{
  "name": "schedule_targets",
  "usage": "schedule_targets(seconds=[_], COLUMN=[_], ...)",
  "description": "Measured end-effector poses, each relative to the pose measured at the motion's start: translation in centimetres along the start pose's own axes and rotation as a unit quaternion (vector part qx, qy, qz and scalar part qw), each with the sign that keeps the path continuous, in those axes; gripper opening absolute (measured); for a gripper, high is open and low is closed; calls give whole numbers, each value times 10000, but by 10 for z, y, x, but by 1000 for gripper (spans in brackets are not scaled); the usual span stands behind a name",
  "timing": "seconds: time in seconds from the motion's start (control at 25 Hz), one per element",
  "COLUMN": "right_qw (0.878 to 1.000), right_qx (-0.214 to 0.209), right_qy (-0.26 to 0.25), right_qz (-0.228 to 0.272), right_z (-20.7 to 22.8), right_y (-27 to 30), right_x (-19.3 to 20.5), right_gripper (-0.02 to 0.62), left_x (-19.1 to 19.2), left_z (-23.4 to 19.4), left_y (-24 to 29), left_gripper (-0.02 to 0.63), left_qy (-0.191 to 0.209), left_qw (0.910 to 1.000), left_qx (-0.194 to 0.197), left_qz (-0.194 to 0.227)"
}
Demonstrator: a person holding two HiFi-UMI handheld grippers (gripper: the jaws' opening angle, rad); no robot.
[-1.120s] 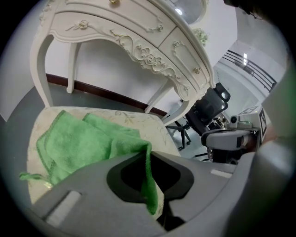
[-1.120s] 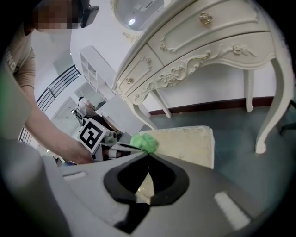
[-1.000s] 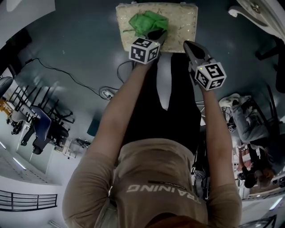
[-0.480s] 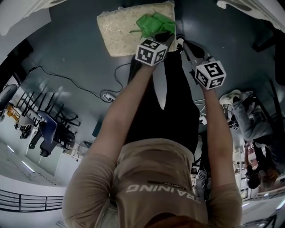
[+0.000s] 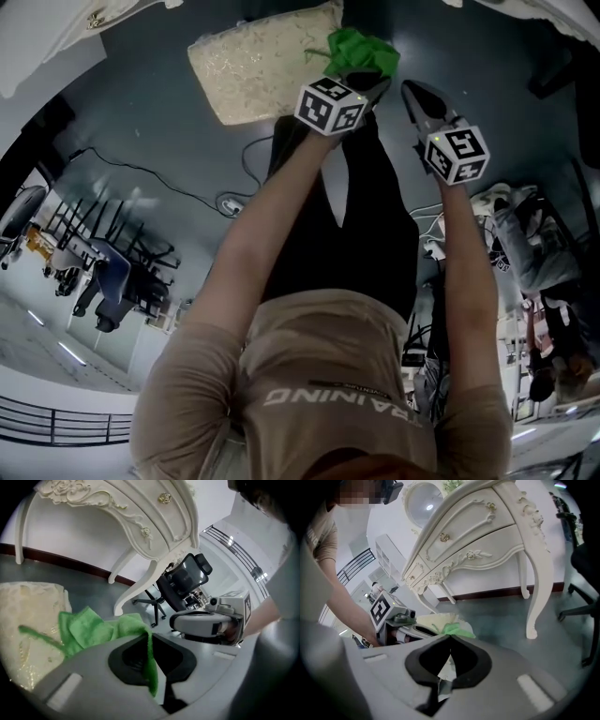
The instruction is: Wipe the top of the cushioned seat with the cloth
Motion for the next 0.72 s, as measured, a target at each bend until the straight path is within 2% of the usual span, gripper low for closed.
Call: schedule_targets(seconds=[0.36,0.56,0.72], right_qw=[9998,9996,9991], right_qx=[45,25,75], right_qy=[-176,-278,-420], right_qz=[84,105,71], right_z=[-8,-38,-75], right_y=[-1,12,25], right_x=[-1,14,25], right_gripper=[-5,-5,-5], left_x=[-1,14,24], left_z=[9,15,14], left_y=[-19,-53,-100], left_gripper=[25,25,25], left_qy=[274,715,778], left_qw=[9995,9969,9953], left_qx=[97,176,230], left_qz=[107,269,527])
Point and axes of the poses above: the fingertips, and each gripper's own axes: y forward along the fingers, z to its right, x out of its underside, the point moved 4 cm from there along -y, backward along the fingers, and after that the axes turned 3 degrees about y, right-handed, at the moved point
